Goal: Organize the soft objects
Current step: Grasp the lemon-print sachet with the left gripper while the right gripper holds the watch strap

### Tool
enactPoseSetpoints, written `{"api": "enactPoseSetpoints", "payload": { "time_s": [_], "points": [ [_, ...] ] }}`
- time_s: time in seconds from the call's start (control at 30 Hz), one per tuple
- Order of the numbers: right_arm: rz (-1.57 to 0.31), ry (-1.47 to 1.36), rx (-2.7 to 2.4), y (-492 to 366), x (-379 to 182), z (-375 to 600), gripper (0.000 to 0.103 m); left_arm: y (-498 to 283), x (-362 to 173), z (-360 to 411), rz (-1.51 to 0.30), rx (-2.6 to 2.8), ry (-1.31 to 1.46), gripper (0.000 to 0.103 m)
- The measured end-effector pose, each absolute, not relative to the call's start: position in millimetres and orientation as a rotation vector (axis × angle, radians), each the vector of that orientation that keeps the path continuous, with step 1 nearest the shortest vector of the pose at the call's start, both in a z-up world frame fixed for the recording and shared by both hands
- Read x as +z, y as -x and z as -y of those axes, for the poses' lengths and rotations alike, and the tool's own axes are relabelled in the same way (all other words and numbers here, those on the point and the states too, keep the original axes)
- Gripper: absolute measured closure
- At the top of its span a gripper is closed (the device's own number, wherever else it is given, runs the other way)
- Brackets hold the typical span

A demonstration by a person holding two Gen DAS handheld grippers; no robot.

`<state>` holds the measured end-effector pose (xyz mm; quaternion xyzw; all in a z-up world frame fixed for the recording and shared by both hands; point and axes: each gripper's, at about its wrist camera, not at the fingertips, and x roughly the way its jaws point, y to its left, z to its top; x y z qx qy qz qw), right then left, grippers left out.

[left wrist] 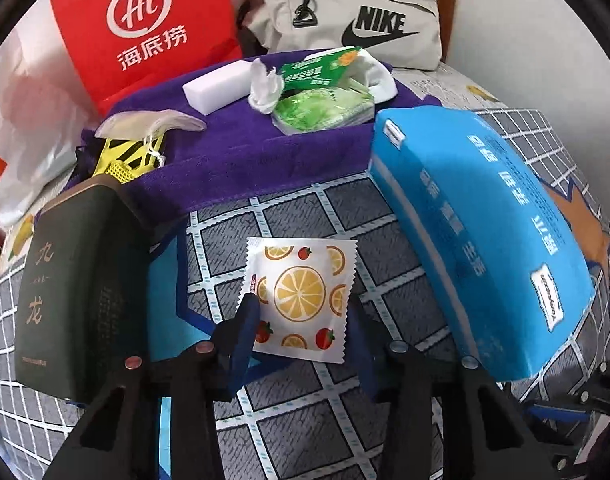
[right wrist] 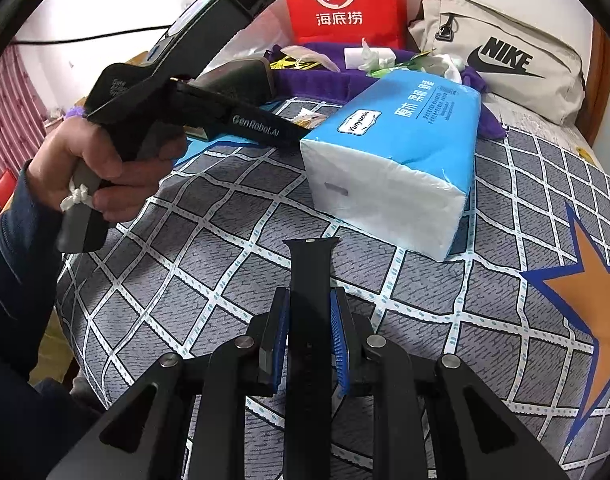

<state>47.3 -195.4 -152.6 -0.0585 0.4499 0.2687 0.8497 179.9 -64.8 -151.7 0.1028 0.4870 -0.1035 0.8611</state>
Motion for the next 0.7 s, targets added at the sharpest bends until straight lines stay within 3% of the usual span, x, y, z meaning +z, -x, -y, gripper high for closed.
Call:
{"api": "enactPoseSetpoints", "payload": {
  "time_s": [0.07, 0.27, 0.37, 0.43, 0.5, 0.57, 0.7],
  "points": [
    [-0.947, 0.125, 0.565, -47, -152, 195, 0.082, -182, -150, 63, -1.027, -0.221, -0.197, 0.061],
    [-0.944, 0.134, 0.558, -45, -153, 195, 0.082, -192, -153, 63, -1.023, -0.206, -0.206, 0.036],
    [-0.942, 0.143, 0.554, -45, -153, 194, 0.082, -196, -156, 60, -1.032, -0.208, -0.178, 0.034],
    [-0.942, 0.142, 0.553, -45, -153, 195, 0.082, -197, -156, 57, -1.036, -0.211, -0.148, 0.037],
    [-0.942, 0.142, 0.553, -45, -153, 195, 0.082, -196, -155, 55, -1.02, -0.211, -0.143, 0.051],
    [-0.942, 0.147, 0.55, -45, -153, 194, 0.082, -194, -155, 55, -1.011, -0.233, -0.136, 0.06],
    [-0.942, 0.147, 0.549, -45, -153, 195, 0.082, -189, -153, 57, -1.01, -0.255, -0.137, 0.067]
  ]
}}
